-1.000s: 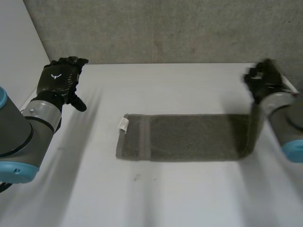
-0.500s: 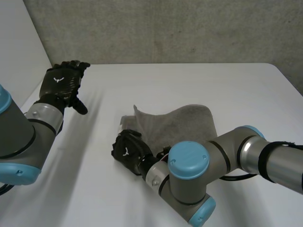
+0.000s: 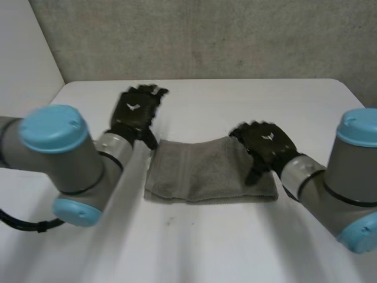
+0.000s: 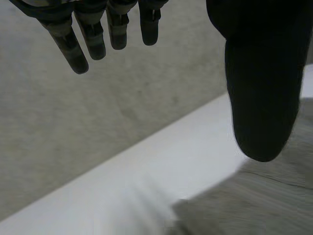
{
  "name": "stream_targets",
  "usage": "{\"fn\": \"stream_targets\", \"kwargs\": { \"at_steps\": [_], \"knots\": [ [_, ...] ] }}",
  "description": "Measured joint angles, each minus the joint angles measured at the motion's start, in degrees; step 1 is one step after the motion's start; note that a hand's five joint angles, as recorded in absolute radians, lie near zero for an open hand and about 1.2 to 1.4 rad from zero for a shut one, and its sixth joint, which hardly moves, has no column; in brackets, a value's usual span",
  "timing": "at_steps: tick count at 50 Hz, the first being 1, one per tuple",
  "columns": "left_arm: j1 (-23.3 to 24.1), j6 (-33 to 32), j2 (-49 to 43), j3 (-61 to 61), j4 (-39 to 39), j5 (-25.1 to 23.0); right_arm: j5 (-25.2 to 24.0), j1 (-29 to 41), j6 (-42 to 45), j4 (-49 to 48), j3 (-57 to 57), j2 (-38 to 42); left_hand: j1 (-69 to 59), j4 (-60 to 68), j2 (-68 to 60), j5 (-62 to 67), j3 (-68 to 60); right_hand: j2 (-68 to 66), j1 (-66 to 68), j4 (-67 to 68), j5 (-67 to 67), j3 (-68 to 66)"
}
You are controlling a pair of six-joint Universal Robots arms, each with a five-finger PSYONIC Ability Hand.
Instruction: Fold the towel.
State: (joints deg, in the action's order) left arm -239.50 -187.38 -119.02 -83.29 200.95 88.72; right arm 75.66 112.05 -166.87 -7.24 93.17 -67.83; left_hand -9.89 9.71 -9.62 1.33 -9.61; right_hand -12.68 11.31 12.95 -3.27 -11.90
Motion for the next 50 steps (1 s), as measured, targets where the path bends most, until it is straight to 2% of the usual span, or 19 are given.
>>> {"fn": "stream_targets", "kwargs": {
  "at_steps": [5, 9, 10, 13, 15, 16, 22, 24, 26, 31, 36, 43, 50],
  "knots": [
    [3.21, -0.88, -4.37, 1.75, -2.04, 0.98, -0.88, -3.43, 1.09, 1.62, 3.67, 0.36, 0.01, 0.0, 0.0, 0.0, 0.0, -0.04, 0.04, 0.02, -0.02, -0.05],
    [4.77, -2.82, -7.53, 2.16, -3.35, 3.03, -1.0, -5.21, 3.11, 0.94, 6.26, 1.16, 0.05, 0.0, 0.0, 0.0, 0.0, -6.51, 5.35, 6.31, -5.8, -7.21],
    [5.27, -4.83, -8.7, 1.92, -3.72, 4.73, -0.76, -5.69, 4.97, -0.27, 7.31, 1.77, 0.18, -0.08, 0.04, 0.0, 0.03, -23.36, 19.48, 22.27, -21.03, -24.12],
    [6.0, -8.56, -9.71, 1.1, -3.98, 7.4, -0.28, -6.06, 9.37, -2.97, 8.58, 2.57, 0.18, -0.14, 0.13, 0.0, 0.11, -39.19, 32.91, 38.62, -36.43, -39.63],
    [6.22, -9.61, -9.85, 0.73, -4.0, 8.06, -0.14, -6.06, 10.79, -3.82, 8.81, 2.72, 0.18, -0.13, 0.13, 0.0, 0.11, -39.19, 32.91, 38.62, -36.43, -39.63],
    [6.79, -11.98, -9.95, -0.31, -4.0, 9.38, 0.3, -5.97, 14.64, -6.01, 9.05, 2.92, 0.18, -0.14, 0.14, -0.05, 0.12, -54.18, 40.67, 53.94, -51.02, -54.81],
    [8.39, -15.6, -7.21, -4.75, -3.79, 11.32, 2.67, -4.35, 23.97, -11.07, 6.72, 2.63, 0.18, -0.14, 0.14, -0.05, 0.12, -54.62, 40.67, 55.27, -51.72, -55.86],
    [8.43, -15.71, -6.59, -5.25, -3.74, 11.38, 3.03, -3.84, 24.56, -11.31, 6.17, 2.57, 0.18, -0.14, 0.14, -0.05, 0.12, -54.62, 40.67, 55.27, -51.72, -55.86],
    [8.05, -15.83, -3.66, -6.98, -3.47, 11.6, 4.82, -0.29, 26.79, -12.06, 2.93, 2.35, 0.18, -0.14, 0.14, -0.06, 0.12, -54.62, 40.86, 55.28, -51.92, -55.86],
    [5.9, -15.58, 1.16, -8.58, -3.28, 12.07, 7.34, 6.98, 28.75, -12.22, -2.81, 2.61, 0.18, -0.14, 0.14, -0.14, 0.12, -54.62, 41.73, 55.28, -52.53, -55.86],
    [1.03, -15.21, 8.16, -10.34, -3.31, 12.86, 8.37, 16.4, 30.81, -11.9, -9.67, 4.83, 0.18, -0.14, 0.14, -0.16, 0.12, -54.62, 41.8, 55.35, -52.92, -55.87],
    [-6.56, -13.79, 16.52, -14.07, -3.35, 12.55, 4.41, 28.26, 33.53, -11.56, -15.48, 13.62, 0.18, -0.14, 0.14, -0.16, 0.12, -54.62, 41.8, 55.36, -53.03, -56.03],
    [-9.78, -9.37, 19.01, -16.02, -3.62, 11.58, 1.68, 31.65, 33.73, -11.4, -16.77, 20.12, 0.18, -0.14, 0.14, -0.16, 0.12, -54.62, 41.8, 55.36, -53.04, -56.04]
  ]
}}
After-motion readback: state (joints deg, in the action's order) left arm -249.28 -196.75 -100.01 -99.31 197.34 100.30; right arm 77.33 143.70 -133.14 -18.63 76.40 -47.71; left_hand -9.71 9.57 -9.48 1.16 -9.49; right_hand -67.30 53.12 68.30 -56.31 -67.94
